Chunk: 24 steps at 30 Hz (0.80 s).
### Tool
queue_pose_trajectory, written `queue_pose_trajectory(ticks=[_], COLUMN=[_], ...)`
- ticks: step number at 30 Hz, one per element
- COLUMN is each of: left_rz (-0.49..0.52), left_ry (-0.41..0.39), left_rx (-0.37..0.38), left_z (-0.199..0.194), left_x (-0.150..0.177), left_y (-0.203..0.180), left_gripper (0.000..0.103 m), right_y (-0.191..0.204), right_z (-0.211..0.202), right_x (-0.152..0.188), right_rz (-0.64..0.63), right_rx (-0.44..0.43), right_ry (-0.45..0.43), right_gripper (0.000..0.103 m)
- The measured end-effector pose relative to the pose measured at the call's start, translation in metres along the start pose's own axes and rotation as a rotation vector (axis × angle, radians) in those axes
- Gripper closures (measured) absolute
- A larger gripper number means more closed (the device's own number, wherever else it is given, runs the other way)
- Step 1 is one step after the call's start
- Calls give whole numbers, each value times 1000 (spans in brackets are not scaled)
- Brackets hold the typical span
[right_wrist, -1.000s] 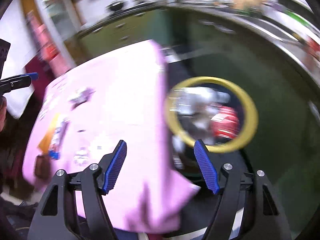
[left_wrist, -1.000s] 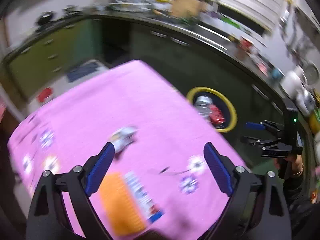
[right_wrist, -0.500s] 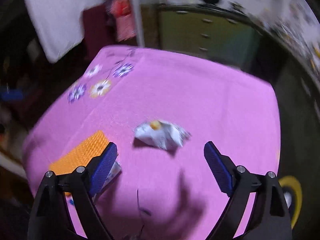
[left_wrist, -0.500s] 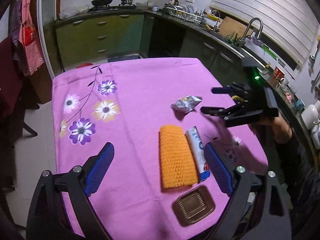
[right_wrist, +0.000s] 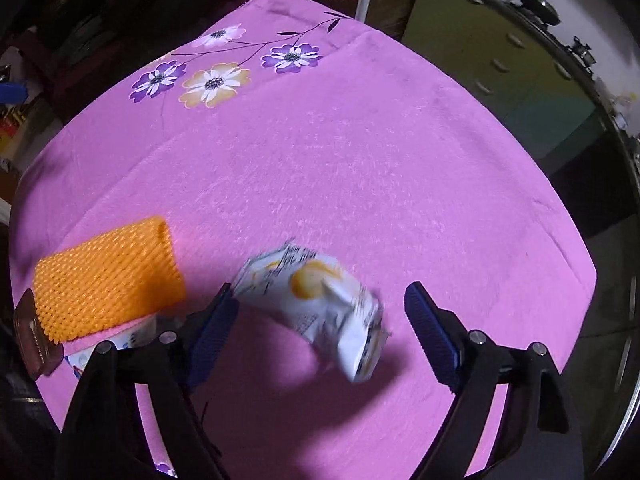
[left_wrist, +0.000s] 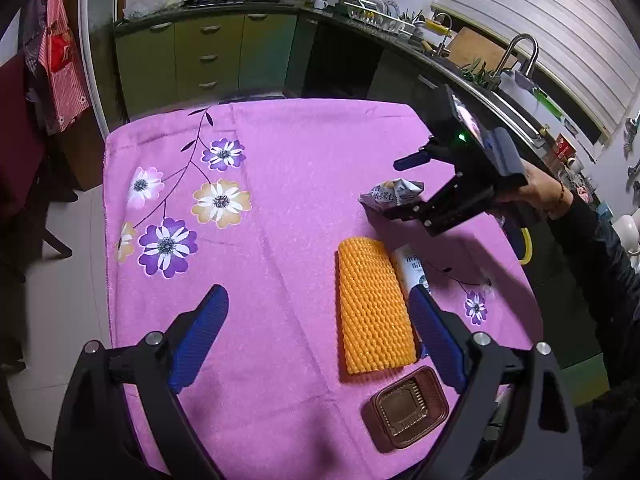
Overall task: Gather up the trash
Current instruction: 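Grasp the crumpled snack wrapper with the right gripper and lift it, then carry the snack wrapper over the bin with the right gripper and release it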
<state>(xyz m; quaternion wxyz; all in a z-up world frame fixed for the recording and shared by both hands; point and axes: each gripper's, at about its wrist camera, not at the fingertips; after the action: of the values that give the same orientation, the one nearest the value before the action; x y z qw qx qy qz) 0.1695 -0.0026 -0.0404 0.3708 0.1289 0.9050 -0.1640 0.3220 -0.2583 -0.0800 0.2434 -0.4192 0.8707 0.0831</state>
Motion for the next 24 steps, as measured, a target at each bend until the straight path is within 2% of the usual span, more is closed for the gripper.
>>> queue_pose_trajectory(ticks=[7, 9, 13, 18, 24], left_rz=[10, 12, 14, 18, 38], left_ry=[28, 30, 31, 36, 33], left_rx=[1, 4, 13, 17, 24], left_z=[9, 10, 11, 11, 6], left_x=[1, 1, 2, 4, 5], left_y=[-1, -1, -4, -6, -15], left_gripper=[16, 16, 16, 16, 15], right_y=[-12, -18, -26, -40, -49], right_z=[17, 19, 16, -2, -54], right_x=[-2, -1, 7, 16, 35], right_rz=[55, 91, 179, 316, 436], right_rx=[-82, -99, -124, -174, -206], right_ry=[66, 80, 77, 19, -101], right_gripper=[31, 43, 57, 58, 58])
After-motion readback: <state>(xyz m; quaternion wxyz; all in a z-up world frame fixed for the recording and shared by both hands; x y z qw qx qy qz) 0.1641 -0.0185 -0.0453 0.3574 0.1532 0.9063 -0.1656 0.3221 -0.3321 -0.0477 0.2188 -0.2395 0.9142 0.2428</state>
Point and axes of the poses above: each gripper's, at about its wrist camera, not at the fingertips, and z roughly the way its jaws point, y to its left, x to its underside, and after that the axes turned 12 degrees about -y, right-handed
